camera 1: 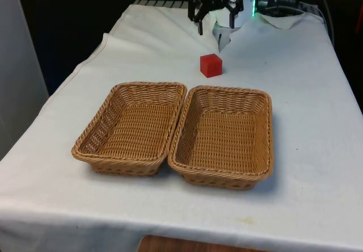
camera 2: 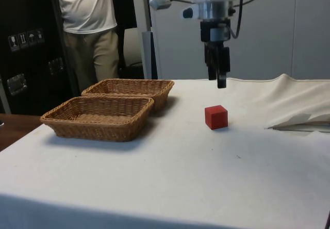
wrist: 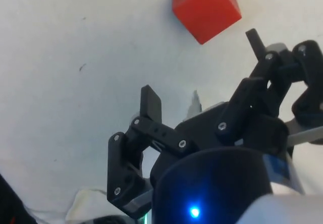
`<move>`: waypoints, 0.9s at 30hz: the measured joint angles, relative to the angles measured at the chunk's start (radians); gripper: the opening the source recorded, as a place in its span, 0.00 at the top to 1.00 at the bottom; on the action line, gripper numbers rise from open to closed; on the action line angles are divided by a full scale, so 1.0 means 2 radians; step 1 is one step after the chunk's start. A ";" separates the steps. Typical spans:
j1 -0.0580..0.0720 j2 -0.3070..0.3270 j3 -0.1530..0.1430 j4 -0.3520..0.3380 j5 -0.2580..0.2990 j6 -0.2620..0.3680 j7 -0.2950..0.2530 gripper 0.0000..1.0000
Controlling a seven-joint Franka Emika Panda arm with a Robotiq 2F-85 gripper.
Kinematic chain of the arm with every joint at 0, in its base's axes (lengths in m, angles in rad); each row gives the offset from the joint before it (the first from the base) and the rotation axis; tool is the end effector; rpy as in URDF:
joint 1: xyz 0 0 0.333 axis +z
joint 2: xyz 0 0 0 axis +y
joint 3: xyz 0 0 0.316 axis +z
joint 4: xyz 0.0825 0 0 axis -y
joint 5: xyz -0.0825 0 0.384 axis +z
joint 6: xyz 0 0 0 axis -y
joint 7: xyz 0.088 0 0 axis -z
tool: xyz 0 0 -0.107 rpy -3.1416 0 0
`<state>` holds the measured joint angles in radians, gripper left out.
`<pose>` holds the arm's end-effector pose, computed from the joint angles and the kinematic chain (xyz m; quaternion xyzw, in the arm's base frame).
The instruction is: Pick up the red cube and place it into the right basket.
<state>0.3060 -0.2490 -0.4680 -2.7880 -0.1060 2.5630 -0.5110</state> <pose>0.3738 -0.0482 0.2759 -0.9744 -0.2232 -0.0101 0.0248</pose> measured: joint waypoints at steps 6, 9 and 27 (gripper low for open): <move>0.000 0.029 -0.007 -0.008 0.000 0.042 -0.011 0.00; 0.001 0.041 -0.007 -0.009 0.000 0.055 -0.011 0.00; 0.005 0.117 -0.001 -0.005 0.012 0.114 -0.012 0.00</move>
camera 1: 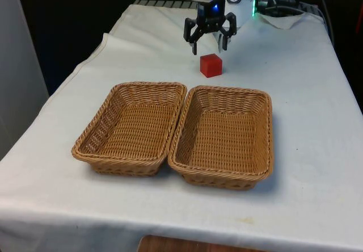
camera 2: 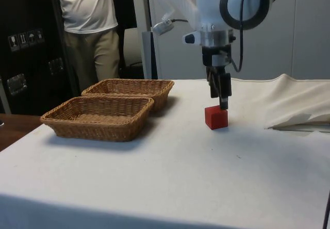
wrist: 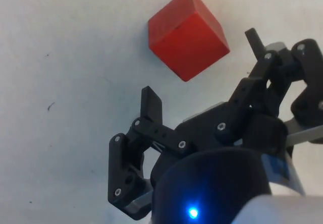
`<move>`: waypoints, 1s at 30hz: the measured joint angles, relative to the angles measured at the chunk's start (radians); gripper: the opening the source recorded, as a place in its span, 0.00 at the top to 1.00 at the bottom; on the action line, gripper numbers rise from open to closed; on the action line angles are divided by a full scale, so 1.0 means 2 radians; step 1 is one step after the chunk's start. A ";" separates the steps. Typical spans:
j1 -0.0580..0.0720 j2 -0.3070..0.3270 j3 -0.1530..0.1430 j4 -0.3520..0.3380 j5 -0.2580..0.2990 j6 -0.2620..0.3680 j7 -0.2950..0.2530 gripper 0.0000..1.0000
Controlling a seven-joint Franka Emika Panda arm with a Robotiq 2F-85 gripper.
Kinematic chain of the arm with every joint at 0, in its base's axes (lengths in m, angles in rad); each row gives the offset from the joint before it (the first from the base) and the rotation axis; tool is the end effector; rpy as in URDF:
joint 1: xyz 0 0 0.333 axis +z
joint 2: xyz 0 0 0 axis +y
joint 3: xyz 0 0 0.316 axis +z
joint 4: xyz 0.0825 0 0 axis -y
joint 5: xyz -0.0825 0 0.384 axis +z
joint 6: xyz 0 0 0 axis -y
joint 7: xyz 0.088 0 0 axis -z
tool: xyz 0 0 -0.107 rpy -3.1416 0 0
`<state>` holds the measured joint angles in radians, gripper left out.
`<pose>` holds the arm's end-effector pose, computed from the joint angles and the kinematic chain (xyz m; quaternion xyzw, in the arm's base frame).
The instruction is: Pick up the red cube and place it into the right basket.
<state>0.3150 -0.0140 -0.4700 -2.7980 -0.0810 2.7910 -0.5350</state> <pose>0.3743 -0.0539 0.2123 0.9741 0.2260 -0.0010 0.0112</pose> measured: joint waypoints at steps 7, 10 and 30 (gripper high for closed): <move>0.000 0.013 0.000 0.000 0.000 0.005 0.000 0.00; 0.001 0.021 0.001 0.001 0.000 0.012 0.000 0.00; 0.001 0.107 0.015 0.025 0.001 0.080 0.018 0.00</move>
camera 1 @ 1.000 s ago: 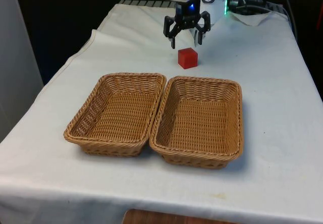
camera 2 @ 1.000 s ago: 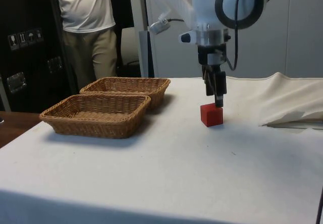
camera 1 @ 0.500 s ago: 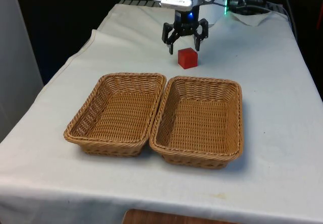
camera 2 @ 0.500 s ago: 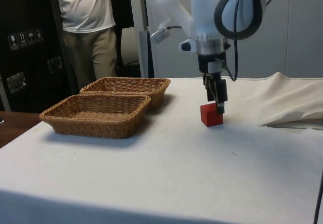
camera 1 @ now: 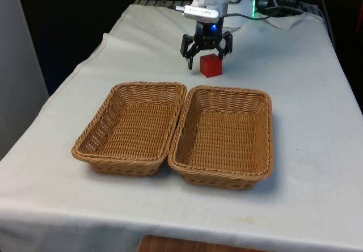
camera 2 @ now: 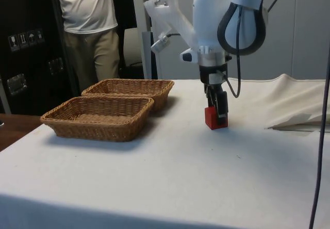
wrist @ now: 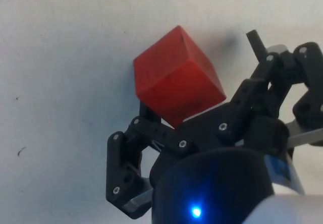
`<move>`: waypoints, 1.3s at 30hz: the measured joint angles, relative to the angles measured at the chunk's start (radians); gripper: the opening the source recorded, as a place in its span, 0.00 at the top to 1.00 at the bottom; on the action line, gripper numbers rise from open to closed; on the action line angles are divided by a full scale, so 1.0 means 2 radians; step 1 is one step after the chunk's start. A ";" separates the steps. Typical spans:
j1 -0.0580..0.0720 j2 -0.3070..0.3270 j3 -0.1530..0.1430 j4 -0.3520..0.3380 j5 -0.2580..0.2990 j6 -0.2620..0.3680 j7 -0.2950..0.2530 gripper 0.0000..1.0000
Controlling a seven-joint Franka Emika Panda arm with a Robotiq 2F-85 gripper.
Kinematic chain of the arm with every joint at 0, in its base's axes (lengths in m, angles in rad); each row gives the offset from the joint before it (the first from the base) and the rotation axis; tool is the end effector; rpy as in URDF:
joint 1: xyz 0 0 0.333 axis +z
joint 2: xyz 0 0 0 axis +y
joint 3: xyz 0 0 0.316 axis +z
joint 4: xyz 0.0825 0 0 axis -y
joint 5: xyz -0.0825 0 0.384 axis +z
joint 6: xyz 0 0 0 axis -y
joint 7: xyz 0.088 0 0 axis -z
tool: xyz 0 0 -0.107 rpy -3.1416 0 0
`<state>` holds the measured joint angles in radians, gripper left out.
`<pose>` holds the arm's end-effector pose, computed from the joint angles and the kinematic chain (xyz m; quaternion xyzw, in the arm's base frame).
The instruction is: Pick up the red cube and place it into the right basket.
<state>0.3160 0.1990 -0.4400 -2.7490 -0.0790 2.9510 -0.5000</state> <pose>0.3858 -0.0540 0.1661 0.9722 0.2286 -0.0065 0.0504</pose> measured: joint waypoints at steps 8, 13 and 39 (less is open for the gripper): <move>0.000 0.000 0.000 0.000 0.000 0.000 0.000 0.44; 0.000 0.000 0.000 0.000 0.000 0.000 0.000 0.99; 0.000 -0.087 -0.004 -0.001 -0.002 -0.076 0.000 0.98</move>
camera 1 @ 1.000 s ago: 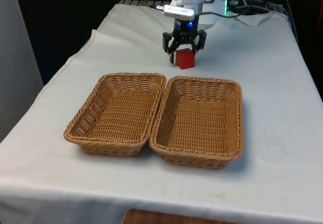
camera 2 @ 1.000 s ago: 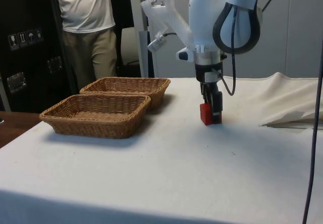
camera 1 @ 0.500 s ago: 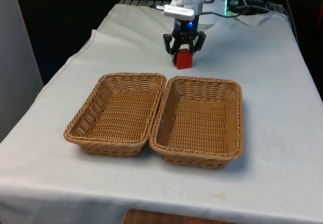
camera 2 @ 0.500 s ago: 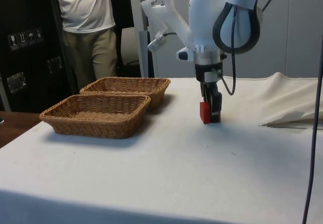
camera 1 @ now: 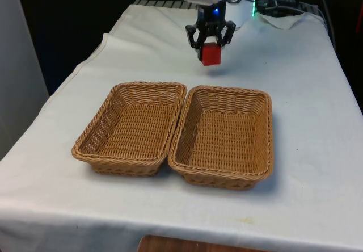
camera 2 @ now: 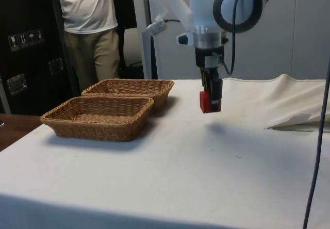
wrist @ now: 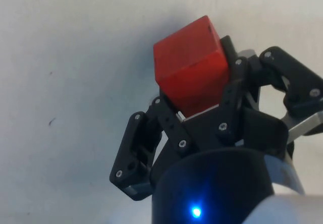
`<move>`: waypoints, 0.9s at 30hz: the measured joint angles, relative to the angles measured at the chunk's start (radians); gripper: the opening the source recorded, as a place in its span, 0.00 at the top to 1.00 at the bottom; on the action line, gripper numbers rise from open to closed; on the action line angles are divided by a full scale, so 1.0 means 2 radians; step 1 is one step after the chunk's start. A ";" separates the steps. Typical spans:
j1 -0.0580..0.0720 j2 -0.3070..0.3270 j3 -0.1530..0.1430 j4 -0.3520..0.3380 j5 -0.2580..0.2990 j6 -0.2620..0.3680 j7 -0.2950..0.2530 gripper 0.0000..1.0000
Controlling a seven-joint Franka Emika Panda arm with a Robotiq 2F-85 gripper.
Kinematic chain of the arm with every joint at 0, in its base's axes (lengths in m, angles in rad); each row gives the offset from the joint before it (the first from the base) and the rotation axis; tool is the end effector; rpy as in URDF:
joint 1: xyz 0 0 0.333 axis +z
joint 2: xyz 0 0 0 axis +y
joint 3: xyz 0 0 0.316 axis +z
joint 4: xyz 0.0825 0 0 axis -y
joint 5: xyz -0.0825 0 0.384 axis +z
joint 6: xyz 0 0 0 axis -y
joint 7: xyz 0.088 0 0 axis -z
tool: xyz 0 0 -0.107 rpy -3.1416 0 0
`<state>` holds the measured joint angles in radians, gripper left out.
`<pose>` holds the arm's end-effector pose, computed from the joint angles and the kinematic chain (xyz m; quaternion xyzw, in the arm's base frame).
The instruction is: Pick up the red cube and place it into the right basket.
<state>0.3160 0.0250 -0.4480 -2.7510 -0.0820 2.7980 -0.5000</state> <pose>0.3921 -0.0494 0.2136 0.9751 0.2207 0.0053 0.0224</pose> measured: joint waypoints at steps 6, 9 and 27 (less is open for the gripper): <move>0.000 -0.023 -0.001 0.000 -0.001 -0.021 0.000 0.98; -0.001 -0.046 -0.003 0.002 -0.002 -0.044 0.000 0.98; -0.005 -0.116 -0.011 0.037 -0.004 -0.146 0.001 0.98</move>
<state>0.3060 -0.2060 -0.4690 -2.6760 -0.0890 2.5050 -0.4990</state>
